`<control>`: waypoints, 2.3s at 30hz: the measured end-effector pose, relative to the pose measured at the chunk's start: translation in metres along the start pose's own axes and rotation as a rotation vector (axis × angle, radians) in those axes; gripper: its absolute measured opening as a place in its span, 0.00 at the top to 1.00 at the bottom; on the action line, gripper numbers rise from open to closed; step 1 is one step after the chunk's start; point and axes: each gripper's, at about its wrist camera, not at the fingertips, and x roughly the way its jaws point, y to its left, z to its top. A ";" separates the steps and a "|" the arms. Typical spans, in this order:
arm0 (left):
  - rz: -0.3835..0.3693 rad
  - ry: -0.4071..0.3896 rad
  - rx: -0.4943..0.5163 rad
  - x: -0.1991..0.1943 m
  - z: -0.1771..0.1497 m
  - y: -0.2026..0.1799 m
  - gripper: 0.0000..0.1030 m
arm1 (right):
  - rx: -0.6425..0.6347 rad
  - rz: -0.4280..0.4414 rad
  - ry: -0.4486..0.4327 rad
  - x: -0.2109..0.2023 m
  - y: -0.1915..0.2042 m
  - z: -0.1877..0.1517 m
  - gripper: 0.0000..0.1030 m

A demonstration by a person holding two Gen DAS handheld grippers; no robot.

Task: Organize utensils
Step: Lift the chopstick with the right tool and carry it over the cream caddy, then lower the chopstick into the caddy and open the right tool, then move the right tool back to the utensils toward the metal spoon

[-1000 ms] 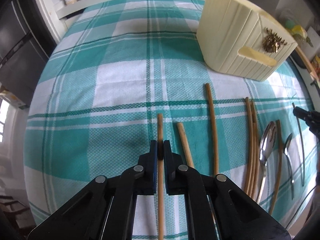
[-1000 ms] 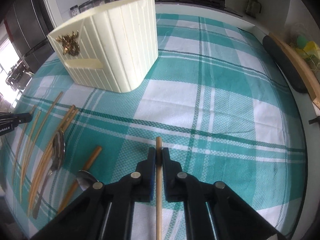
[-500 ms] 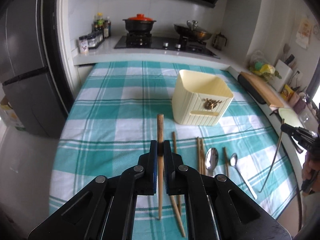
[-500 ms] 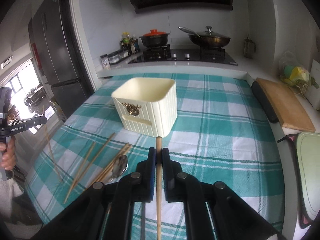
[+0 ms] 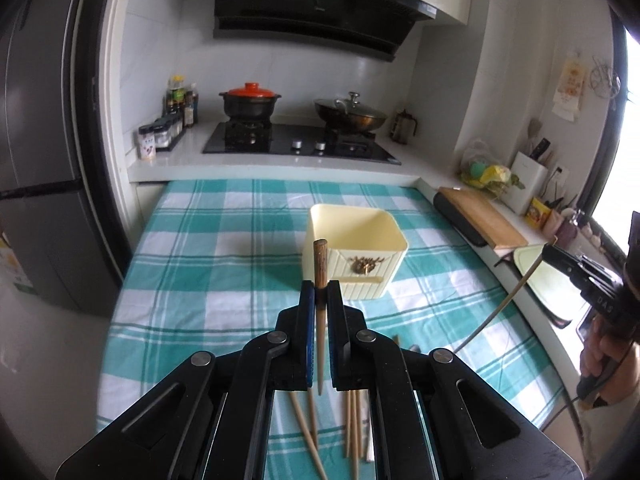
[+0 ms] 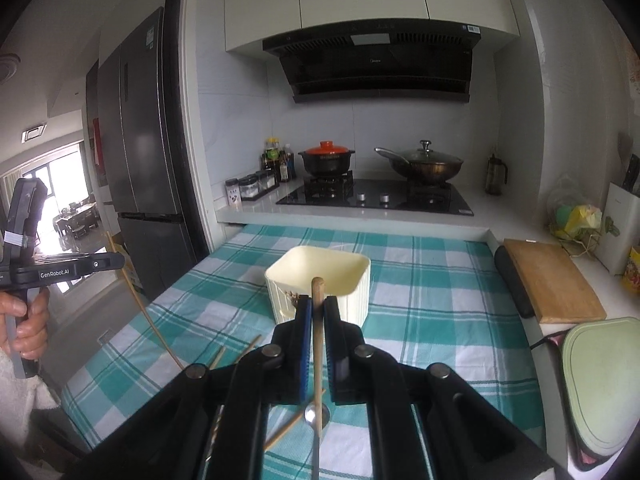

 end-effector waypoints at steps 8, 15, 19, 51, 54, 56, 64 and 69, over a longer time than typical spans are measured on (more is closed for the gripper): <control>-0.008 -0.111 0.035 0.008 0.077 -0.021 0.96 | -0.011 0.000 -0.081 0.034 -0.001 0.078 0.94; 0.013 -0.191 0.030 0.052 0.137 -0.035 0.96 | -0.012 -0.008 -0.174 0.088 -0.001 0.130 0.94; 0.024 -0.144 0.002 0.102 0.147 -0.033 0.96 | -0.027 -0.021 -0.114 0.139 -0.001 0.131 0.94; 0.080 0.017 0.111 0.058 -0.010 -0.008 0.04 | 0.010 -0.016 0.191 0.083 -0.027 0.012 0.53; 0.102 0.071 0.119 0.040 -0.061 -0.005 0.04 | -0.018 -0.044 0.193 0.043 -0.021 -0.031 0.52; 0.118 0.101 0.110 0.031 -0.091 -0.004 0.04 | -0.037 -0.077 0.182 0.022 -0.015 -0.060 0.52; 0.186 0.171 0.003 0.023 -0.171 -0.005 0.00 | 0.052 -0.158 0.192 -0.021 0.005 -0.174 0.52; 0.158 0.205 -0.031 0.023 -0.183 -0.010 0.01 | 0.049 -0.144 0.250 -0.018 0.015 -0.203 0.52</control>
